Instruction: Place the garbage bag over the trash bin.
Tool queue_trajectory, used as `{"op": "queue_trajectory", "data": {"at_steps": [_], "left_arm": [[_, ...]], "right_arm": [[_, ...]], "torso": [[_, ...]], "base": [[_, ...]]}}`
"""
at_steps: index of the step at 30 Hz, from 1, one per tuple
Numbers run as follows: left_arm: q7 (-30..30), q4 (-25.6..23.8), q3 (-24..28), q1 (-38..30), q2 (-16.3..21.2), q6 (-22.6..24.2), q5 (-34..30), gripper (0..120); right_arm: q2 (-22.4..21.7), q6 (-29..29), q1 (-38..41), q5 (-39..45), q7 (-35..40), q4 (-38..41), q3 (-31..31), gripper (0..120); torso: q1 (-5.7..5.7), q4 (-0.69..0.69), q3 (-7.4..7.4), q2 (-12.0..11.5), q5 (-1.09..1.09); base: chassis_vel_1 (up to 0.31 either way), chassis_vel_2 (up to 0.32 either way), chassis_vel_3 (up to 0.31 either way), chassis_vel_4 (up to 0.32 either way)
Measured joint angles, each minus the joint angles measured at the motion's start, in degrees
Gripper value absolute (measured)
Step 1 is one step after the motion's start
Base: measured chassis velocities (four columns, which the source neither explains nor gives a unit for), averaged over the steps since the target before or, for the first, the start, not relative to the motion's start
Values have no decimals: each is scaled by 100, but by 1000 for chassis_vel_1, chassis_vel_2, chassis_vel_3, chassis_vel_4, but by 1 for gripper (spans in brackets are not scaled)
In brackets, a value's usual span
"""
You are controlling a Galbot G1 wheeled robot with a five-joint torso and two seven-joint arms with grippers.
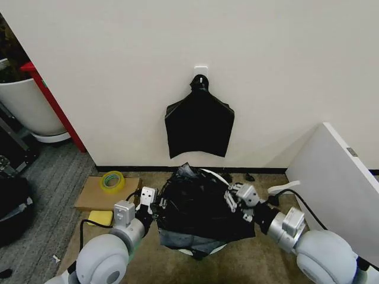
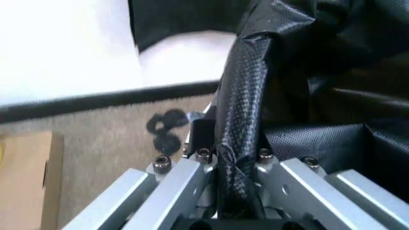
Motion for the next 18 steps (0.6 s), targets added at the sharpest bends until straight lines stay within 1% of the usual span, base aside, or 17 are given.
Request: {"op": "queue_trajectory", "data": {"at_steps": [6,7,9,11,12,13,18], "left_arm": [[311,-32,-24,76,105,-333,387,1],[449,-32,-43,92,138,-517,594,1],[586,-36,-82,102,165,-720,773,1],[693,-38,-103,112,183,-873,877,1],[693,-38,-103,112,183,-873,877,1],[765,-43,-128,120,197,-1001,972,1],[728,-5,-153,124,143,-1166,1017,1]], "right_arm": [[-131,-185,516,597,351,-218,119,0],[-209,-230,644,776,408,-359,119,0],[-319,-283,755,1045,425,-562,119,0],[-418,-316,791,1256,400,-702,119,0],[-418,-316,791,1256,400,-702,119,0],[-513,-320,801,1445,319,-826,119,0],[-668,-362,700,1801,21,-987,151,0]], "torso": [[0,2,0,0,0],[0,3,0,0,0],[0,2,0,0,1],[0,2,0,0,0],[0,2,0,0,0],[0,2,0,0,1],[0,1,0,0,1]], "base": [[0,0,0,0],[0,0,0,0],[0,0,0,0],[0,0,0,0],[0,0,0,0],[0,0,0,0],[0,0,0,0]]}}
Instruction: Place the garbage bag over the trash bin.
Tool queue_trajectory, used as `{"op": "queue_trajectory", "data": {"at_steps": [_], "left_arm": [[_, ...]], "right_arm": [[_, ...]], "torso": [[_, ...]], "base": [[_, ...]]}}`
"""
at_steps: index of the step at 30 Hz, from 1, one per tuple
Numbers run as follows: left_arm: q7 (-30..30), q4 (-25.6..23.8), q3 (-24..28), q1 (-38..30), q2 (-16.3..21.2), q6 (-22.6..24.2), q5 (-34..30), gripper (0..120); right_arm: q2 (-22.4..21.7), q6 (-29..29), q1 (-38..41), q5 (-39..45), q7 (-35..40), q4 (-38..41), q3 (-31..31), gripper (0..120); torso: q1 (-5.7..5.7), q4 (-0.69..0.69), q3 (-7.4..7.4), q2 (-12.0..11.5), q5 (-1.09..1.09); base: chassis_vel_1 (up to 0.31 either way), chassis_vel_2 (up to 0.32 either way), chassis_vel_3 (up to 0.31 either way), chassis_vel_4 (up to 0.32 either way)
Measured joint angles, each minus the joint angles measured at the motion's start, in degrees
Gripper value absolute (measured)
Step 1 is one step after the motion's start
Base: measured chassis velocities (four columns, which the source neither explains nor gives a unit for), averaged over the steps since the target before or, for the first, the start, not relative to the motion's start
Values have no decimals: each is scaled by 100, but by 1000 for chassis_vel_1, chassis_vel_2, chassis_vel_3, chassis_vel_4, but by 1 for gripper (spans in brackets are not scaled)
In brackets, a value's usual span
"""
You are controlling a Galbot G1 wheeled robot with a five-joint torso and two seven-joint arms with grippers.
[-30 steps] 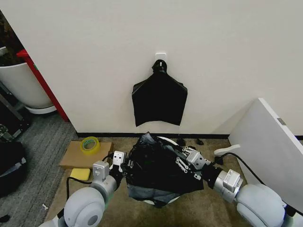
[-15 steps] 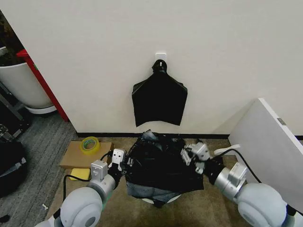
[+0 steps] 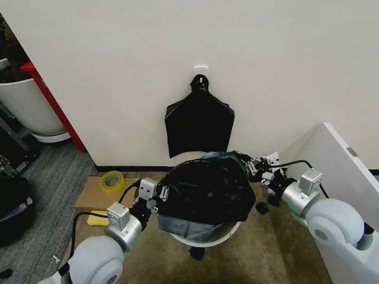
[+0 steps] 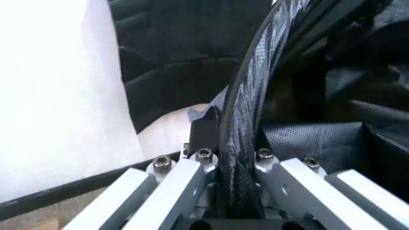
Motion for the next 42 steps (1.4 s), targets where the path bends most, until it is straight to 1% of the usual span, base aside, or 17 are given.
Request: {"op": "queue_trajectory", "data": {"at_steps": [4,9,14,19,25,26,27,28,30,31,32,33,34,39,40,41,42], "left_arm": [[-104,85,-25,-5,-88,-49,-86,1],[-134,90,-28,-15,-113,-162,-304,1],[-170,5,-3,-34,-137,-225,-837,1],[-215,2,6,-24,-175,-234,-1001,1],[-390,35,-6,-41,-239,-112,-1293,1],[-433,44,-20,-47,-257,-87,-1357,1],[-489,66,-31,-50,-284,-48,-1438,1],[-506,74,-35,-50,-293,-34,-1460,1],[-576,102,-70,-37,-328,29,-1549,1],[-627,126,-97,-19,-345,74,-1605,1],[-627,126,-97,-19,-345,74,-1605,1],[-652,139,-113,-14,-353,92,-1633,1],[-659,144,-118,-15,-355,97,-1640,1],[-798,179,-259,19,-424,205,-1703,1],[-798,179,-259,19,-424,205,-1703,1],[-837,154,-367,76,-466,232,-1737,1],[-858,136,-426,111,-489,243,-1749,1]], "right_arm": [[-28,-28,-131,90,-165,-73,56,0],[-70,-11,-163,440,-447,-244,76,0],[-91,175,-170,556,-985,-488,-34,0],[-82,349,-189,343,-1302,-672,-64,0],[-64,523,-319,-71,-1327,-812,-12,0],[-46,528,-349,-91,-1289,-818,-1,3],[-3,563,-394,-103,-1215,-819,35,10],[13,578,-406,-103,-1193,-815,43,11],[94,604,-443,-35,-1054,-816,84,18],[169,599,-451,148,-938,-810,152,25],[169,599,-451,148,-938,-810,152,25],[225,574,-456,311,-839,-801,236,31],[244,564,-457,362,-801,-796,269,31],[464,431,-527,723,-214,-663,702,53],[464,431,-527,723,-214,-663,702,53],[500,408,-550,779,-137,-590,772,58],[512,387,-563,819,-92,-537,805,60]], "torso": [[0,0,0,0,-1],[0,0,0,0,0],[0,0,0,0,0],[0,0,0,0,-1],[0,0,0,0,-2],[0,1,0,0,-2],[0,-1,0,0,0],[0,0,0,0,0],[0,-2,0,0,-2],[0,1,0,0,1],[0,1,0,0,1],[0,1,0,0,-1],[0,1,0,0,-1],[0,-1,0,0,-1],[0,-1,0,0,-1],[0,-2,0,0,-1],[0,-1,0,0,-1]], "base": [[0,0,0,0],[0,0,0,0],[0,0,0,0],[0,0,0,0],[0,0,0,0],[0,0,0,0],[0,0,0,0],[0,0,0,0],[0,0,0,0],[0,0,0,0],[0,0,0,0],[0,0,0,0],[0,0,0,0],[0,0,0,0],[0,0,0,0],[0,0,0,0],[0,0,0,0]]}}
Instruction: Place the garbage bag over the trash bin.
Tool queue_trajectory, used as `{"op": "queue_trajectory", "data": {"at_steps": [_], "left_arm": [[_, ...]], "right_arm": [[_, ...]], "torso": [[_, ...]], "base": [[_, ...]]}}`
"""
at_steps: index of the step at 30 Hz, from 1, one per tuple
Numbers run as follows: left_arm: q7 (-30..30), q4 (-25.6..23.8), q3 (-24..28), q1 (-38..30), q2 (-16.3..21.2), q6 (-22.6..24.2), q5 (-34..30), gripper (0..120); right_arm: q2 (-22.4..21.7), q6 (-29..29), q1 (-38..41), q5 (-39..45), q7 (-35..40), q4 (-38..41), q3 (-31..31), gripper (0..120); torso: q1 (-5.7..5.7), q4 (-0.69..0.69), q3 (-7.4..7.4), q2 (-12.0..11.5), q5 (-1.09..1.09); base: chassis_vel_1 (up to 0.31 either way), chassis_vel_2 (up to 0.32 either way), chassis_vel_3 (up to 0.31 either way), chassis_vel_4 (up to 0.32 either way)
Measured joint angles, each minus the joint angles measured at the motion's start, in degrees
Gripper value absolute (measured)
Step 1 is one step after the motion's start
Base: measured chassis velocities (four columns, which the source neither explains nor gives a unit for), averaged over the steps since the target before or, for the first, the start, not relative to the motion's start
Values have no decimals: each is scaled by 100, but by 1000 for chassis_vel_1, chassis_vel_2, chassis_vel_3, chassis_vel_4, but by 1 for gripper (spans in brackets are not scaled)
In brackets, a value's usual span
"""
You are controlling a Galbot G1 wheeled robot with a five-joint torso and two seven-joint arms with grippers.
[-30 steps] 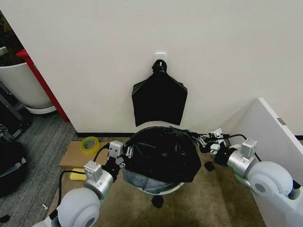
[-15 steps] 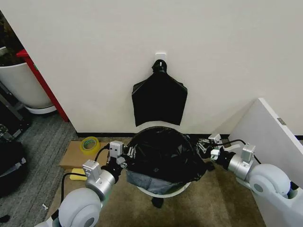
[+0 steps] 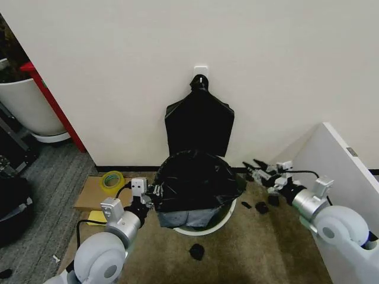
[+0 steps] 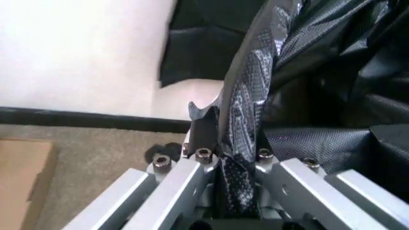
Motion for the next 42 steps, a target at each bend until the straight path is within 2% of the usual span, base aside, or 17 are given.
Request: {"op": "queue_trajectory", "data": {"at_steps": [2,4,6,7,10,12,16,20,22,24,27,29,36,42], "left_arm": [[-139,-45,-192,85,-106,18,-46,1],[-291,2,-211,10,-165,16,-121,1],[-370,36,-210,-37,-190,11,-176,1],[-474,78,-196,-92,-221,-8,-276,1],[-574,175,-123,-160,-249,-61,-415,1],[-589,232,-67,-216,-250,-66,-457,1],[-590,279,-14,-292,-247,-70,-470,1],[-575,298,32,-319,-228,-72,-450,1],[-570,296,35,-314,-225,-72,-447,1],[-530,227,56,-270,-220,-72,-414,1],[-527,209,72,-257,-222,-72,-375,1],[-530,208,91,-246,-231,-73,-317,1],[-547,208,103,-233,-253,-88,-250,1],[-593,259,103,-240,-243,-101,-218,1]], "right_arm": [[36,-148,-137,131,229,277,164,69],[106,-323,-506,319,517,740,462,79],[151,-407,-675,421,643,955,579,83],[247,-533,-934,635,826,1334,728,88],[485,-773,-1366,859,1012,1941,782,98],[654,-837,-1585,746,990,2254,668,99],[791,-976,-1798,692,1048,2384,438,100],[851,-1382,-1945,843,1516,2396,67,100],[859,-1404,-1928,873,1570,2396,35,100],[953,-1471,-1719,1325,1885,2388,-138,100],[1017,-1418,-1667,1651,1912,2383,-170,100],[1089,-1297,-1651,1954,1820,2375,-179,100],[1036,-1205,-1622,2049,1531,2362,-137,100],[993,-1161,-1598,2599,827,2354,-198,100]], "torso": [[0,7,0,0,1],[0,5,0,0,-1],[0,0,0,0,-2],[0,-3,0,0,-1],[0,0,0,0,-1],[0,2,-1,0,-1],[0,1,-1,0,0],[0,1,-1,0,0],[0,1,-1,0,0],[0,3,0,0,0],[0,3,0,0,1],[0,2,0,0,0],[0,2,0,0,0],[0,2,0,0,0]], "base": [[0,0,0,0],[0,0,0,0],[0,0,0,0],[0,0,0,0],[0,0,0,0],[0,0,0,0],[0,0,0,0],[0,0,0,0],[0,0,0,0],[0,0,0,0],[0,0,0,0],[0,0,0,0],[0,0,0,0],[0,0,0,0]]}}
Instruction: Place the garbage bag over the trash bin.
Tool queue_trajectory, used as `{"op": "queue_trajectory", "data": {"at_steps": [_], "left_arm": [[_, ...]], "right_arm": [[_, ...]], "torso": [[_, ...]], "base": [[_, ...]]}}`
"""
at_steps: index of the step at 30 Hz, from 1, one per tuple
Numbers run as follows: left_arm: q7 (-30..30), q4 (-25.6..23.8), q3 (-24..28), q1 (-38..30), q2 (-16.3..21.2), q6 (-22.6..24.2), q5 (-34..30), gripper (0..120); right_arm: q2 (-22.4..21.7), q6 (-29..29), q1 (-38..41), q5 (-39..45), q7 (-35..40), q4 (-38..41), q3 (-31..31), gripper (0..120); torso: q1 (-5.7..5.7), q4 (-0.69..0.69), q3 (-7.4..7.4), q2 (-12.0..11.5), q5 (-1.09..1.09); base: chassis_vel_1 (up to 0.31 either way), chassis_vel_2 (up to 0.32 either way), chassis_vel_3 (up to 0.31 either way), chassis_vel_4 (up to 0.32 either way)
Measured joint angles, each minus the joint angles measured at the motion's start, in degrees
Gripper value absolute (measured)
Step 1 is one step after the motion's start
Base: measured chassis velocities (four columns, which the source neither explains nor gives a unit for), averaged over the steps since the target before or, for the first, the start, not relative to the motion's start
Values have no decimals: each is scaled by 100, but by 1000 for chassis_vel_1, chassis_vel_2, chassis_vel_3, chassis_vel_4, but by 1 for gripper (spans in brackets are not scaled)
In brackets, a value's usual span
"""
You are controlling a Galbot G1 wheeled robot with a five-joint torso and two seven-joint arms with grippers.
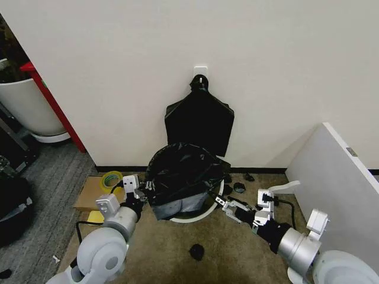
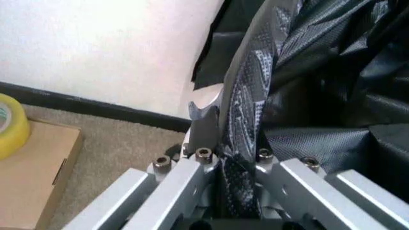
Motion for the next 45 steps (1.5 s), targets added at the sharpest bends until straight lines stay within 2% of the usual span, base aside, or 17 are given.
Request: {"op": "queue_trajectory", "data": {"at_steps": [4,7,12,18,23,30,33,35,38,39,40,43,45], "left_arm": [[-6,-30,36,-3,-5,1,2,1],[-6,-31,69,-11,-18,6,24,1],[41,-2,100,-16,-30,13,64,1],[123,-41,103,35,-48,23,88,1],[135,-53,113,36,-66,24,122,1],[144,-53,75,53,-64,15,182,1],[165,-59,72,54,-79,12,183,1],[165,-65,73,54,-82,12,183,1],[176,-127,74,83,-87,10,183,1],[178,-140,74,94,-81,10,183,1],[186,-164,74,110,-69,10,183,1],[187,-173,75,115,-63,9,183,1],[187,-180,82,113,-64,9,184,1]], "right_arm": [[34,-84,68,0,25,-3,-274,99],[74,-123,142,-143,21,-4,-525,91],[171,-164,289,-343,-8,-6,-721,86],[280,-236,347,-824,30,-9,-890,55],[271,-308,354,-995,114,-10,-861,45],[147,-373,162,-1099,229,-10,-585,66],[185,-420,130,-1263,316,-10,-648,81],[197,-424,131,-1283,320,-10,-666,83],[264,-435,143,-1342,332,-10,-757,95],[269,-435,149,-1339,334,-10,-768,94],[271,-436,178,-1311,337,-11,-782,88],[276,-436,206,-1273,342,-10,-783,81],[284,-435,227,-1255,355,-11,-784,73]], "torso": [[0,0,0,0,0],[0,0,0,0,0],[0,0,0,0,0],[0,0,0,0,0],[0,0,0,0,0],[0,0,0,0,0],[0,0,0,0,0],[0,0,0,0,0],[0,0,0,0,0],[0,0,0,0,0],[0,0,0,0,0],[0,0,0,0,0],[0,0,0,0,0]], "base": [[0,0,0,0],[0,0,0,0],[0,0,0,0],[0,0,0,0],[0,0,0,0],[0,0,0,0],[0,0,0,0],[0,0,0,0],[0,0,0,0],[0,0,0,0],[0,0,0,0],[0,0,0,0],[0,0,0,0]]}}
